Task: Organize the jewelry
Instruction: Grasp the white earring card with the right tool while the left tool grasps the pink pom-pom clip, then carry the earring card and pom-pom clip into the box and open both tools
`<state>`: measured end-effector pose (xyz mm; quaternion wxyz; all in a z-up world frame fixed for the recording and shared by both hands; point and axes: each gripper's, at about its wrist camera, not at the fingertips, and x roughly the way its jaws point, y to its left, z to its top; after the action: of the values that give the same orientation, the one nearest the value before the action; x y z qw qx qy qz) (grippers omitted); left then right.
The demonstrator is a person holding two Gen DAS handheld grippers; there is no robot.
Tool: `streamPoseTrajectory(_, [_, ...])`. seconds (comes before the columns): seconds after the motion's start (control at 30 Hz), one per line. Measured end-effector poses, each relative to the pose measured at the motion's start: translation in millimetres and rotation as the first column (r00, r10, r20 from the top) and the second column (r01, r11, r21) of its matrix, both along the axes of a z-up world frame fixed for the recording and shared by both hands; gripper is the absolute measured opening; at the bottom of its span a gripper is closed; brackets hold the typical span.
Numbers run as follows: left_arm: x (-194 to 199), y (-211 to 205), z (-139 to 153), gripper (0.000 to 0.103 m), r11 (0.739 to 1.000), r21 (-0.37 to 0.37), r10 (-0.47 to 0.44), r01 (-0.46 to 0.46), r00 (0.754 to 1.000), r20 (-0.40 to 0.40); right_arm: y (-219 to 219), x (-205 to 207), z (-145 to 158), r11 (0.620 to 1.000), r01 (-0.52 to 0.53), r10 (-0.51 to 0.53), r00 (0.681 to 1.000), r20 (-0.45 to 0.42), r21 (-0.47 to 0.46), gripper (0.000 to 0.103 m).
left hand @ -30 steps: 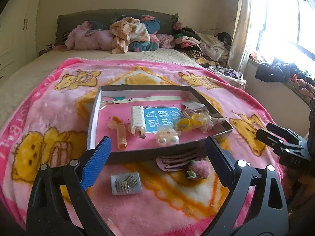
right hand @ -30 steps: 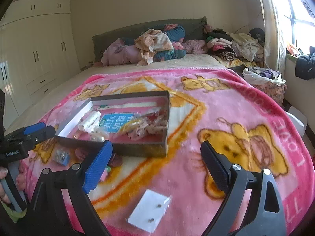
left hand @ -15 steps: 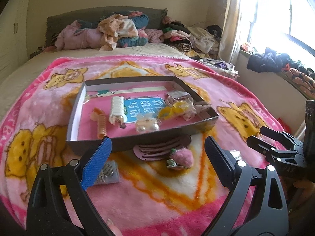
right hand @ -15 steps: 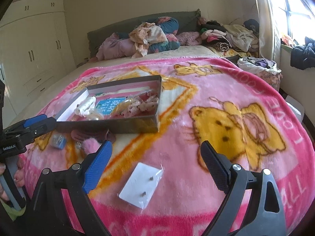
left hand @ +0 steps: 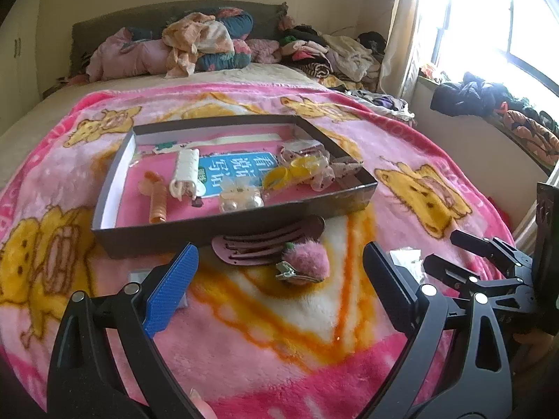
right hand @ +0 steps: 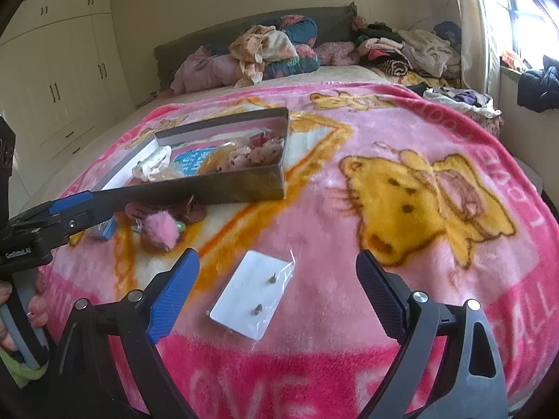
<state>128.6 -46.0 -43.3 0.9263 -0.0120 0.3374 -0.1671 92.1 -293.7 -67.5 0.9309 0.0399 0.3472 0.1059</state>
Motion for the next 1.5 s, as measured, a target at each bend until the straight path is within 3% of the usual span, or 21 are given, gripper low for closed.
streamPoseTrajectory(0.27, [1,-6,-10,0.086,1.0,0.011,-0.025,0.025,0.999,-0.022,10,1,-12,0.999,-0.039,0.039,0.999,-0.019,-0.024,0.088])
streamPoseTrajectory(0.6, [6,-19,-28,0.078,0.998,0.025,-0.051,0.052,0.996,-0.067,19,10,-30,0.996,-0.06,0.056,0.996,-0.069,-0.06,0.078])
streamPoseTrajectory(0.7, [11,-22,-35,0.074,0.998,0.019,-0.053,0.055,0.994,-0.096,21,11,-32,0.994,-0.058,0.052,0.996,-0.069,-0.096,0.067])
streamPoseTrajectory(0.77, [15,-23,-39,0.07,0.999,0.007,-0.047,0.048,0.992,-0.119,17,12,-33,0.993,-0.049,0.041,0.997,-0.07,-0.11,0.05])
streamPoseTrajectory(0.83, [19,-24,-42,0.067,0.999,-0.011,-0.042,0.041,0.989,-0.139,13,13,-33,0.994,-0.039,0.031,0.997,-0.072,-0.101,0.041])
streamPoseTrajectory(1.03, [27,-28,-46,0.058,0.999,-0.025,-0.034,0.03,0.987,-0.158,3,14,-31,0.999,-0.028,0.025,0.998,-0.063,-0.045,0.038])
streamPoseTrajectory(1.17, [29,-33,-47,0.044,0.999,-0.026,-0.035,0.031,0.986,-0.163,-1,13,-29,1.0,-0.026,0.025,0.998,-0.052,-0.012,0.038])
streamPoseTrajectory(1.27, [30,-34,-48,0.023,0.999,-0.024,-0.039,0.036,0.985,-0.167,-5,13,-27,1.0,-0.02,0.021,0.999,-0.044,0.017,0.038])
streamPoseTrajectory(1.5, [27,-31,-46,0.022,0.998,-0.033,-0.052,0.047,0.985,-0.166,-2,8,-23,0.999,-0.034,0.034,0.999,-0.026,0.013,0.038])
